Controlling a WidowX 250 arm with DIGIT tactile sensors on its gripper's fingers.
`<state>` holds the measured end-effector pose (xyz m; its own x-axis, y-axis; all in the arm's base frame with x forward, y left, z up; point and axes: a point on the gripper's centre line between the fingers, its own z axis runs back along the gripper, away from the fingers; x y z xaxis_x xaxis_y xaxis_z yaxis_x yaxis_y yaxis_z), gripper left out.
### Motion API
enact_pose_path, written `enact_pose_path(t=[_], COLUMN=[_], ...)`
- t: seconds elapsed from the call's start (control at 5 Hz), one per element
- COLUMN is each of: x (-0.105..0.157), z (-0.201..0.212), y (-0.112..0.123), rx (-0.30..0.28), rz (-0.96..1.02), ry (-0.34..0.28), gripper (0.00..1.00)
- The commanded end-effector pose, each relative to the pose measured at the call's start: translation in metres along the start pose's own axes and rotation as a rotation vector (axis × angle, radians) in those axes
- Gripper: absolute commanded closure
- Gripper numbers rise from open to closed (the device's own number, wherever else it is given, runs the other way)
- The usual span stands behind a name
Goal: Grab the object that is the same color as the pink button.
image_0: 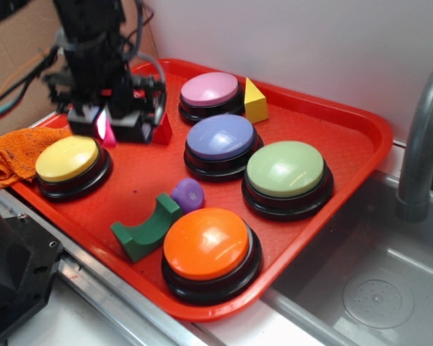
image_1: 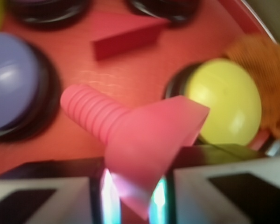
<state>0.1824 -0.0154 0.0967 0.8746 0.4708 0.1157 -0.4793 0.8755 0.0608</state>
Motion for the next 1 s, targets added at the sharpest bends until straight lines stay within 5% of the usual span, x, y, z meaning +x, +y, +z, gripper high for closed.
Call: enact_pose_path(t=[0.0,0.4,0.8], x=[0.023,0.028,0.028], z=[0.062,0.089,0.088], y=[-0.013,-0.010,-0.005], rx=[-0.154,-0.189,-0.109], rz=[-0.374,-0.549,-0.482], ry=[0.030,0.028,-0.008], gripper=[1.00,1.00,1.00])
